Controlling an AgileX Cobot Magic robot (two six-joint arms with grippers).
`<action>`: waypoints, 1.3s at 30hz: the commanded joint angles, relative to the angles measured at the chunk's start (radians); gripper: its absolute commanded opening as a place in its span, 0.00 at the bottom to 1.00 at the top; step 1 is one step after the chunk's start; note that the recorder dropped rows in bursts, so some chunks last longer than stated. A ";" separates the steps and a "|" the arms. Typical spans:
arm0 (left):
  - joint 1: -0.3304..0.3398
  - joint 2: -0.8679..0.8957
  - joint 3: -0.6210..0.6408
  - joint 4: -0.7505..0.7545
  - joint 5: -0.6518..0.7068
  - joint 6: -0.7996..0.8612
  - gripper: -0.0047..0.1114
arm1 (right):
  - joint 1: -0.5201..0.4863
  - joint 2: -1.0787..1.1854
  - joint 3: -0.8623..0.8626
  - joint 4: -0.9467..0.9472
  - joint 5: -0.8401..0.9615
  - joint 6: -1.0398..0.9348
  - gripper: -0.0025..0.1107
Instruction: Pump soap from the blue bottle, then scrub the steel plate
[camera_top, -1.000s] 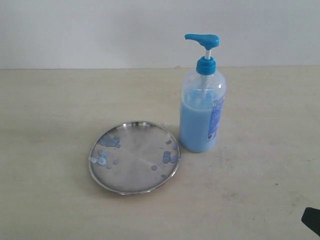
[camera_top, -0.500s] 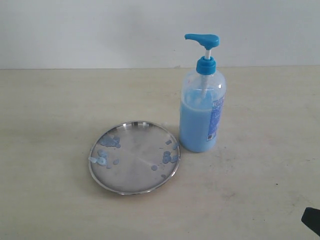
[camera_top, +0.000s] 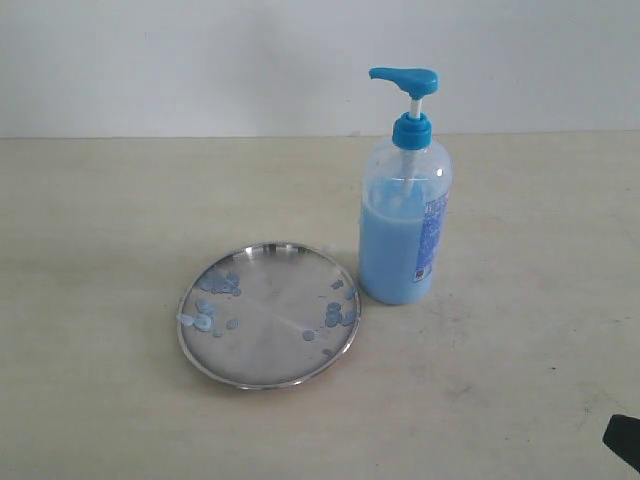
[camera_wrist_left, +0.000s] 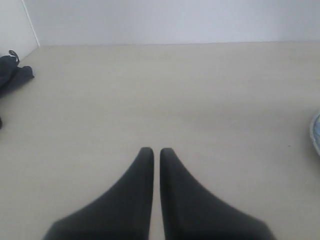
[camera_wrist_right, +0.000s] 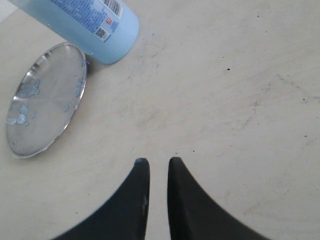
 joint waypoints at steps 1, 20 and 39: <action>-0.016 -0.003 0.003 -0.050 -0.022 -0.013 0.08 | -0.001 0.004 -0.001 -0.008 -0.010 -0.009 0.04; -0.061 -0.003 0.003 -0.048 -0.024 -0.010 0.08 | -0.001 0.004 -0.001 -0.008 -0.010 -0.009 0.04; -0.061 -0.003 0.003 -0.048 -0.039 -0.010 0.08 | -0.177 -0.402 -0.001 -0.082 -0.431 -0.509 0.04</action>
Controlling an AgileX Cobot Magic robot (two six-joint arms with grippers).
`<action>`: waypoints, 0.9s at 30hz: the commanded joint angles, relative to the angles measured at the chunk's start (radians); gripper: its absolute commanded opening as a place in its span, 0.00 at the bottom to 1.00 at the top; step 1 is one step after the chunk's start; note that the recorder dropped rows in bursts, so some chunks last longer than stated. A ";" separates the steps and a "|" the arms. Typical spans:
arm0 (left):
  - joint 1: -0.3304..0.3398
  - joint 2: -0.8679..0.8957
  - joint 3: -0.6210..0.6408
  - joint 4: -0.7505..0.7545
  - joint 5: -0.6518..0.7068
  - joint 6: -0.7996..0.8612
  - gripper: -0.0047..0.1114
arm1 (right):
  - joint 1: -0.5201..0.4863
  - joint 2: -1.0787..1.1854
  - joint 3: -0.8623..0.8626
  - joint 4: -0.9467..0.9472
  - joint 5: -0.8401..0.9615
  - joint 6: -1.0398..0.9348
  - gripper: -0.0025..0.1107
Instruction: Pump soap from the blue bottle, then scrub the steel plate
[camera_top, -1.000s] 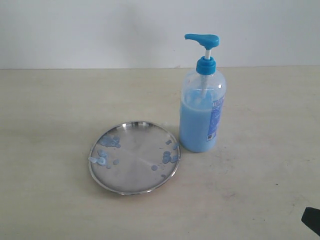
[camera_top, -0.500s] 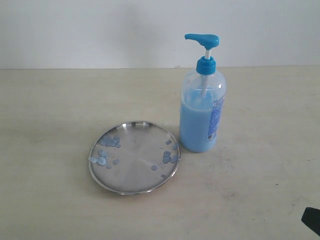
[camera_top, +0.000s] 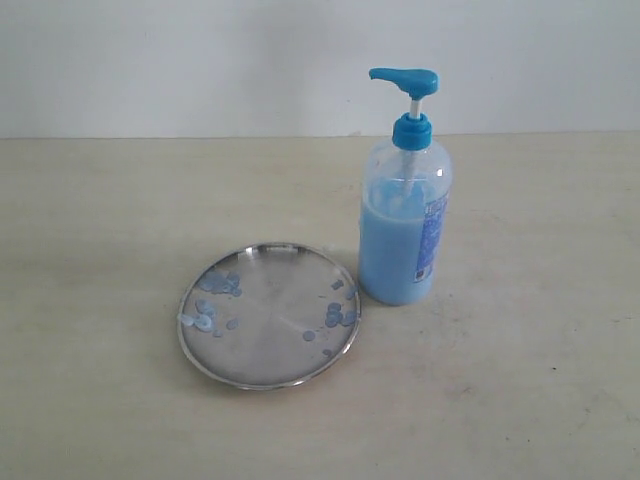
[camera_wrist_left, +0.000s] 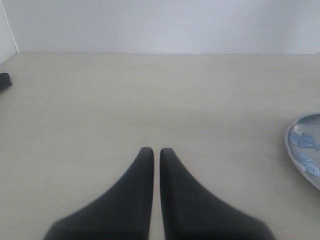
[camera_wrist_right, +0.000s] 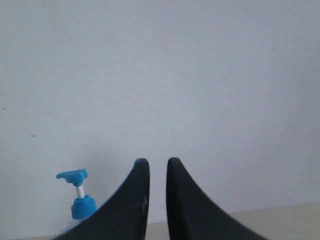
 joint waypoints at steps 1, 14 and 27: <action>-0.009 -0.003 0.003 -0.010 -0.013 -0.008 0.08 | -0.005 0.000 -0.001 -0.054 0.206 -0.049 0.04; -0.009 -0.003 0.003 -0.010 -0.013 -0.008 0.08 | -0.008 0.000 -0.001 -0.314 0.593 0.114 0.04; -0.009 -0.003 0.003 -0.010 -0.014 -0.008 0.08 | -0.008 0.000 -0.001 -0.258 0.593 0.114 0.04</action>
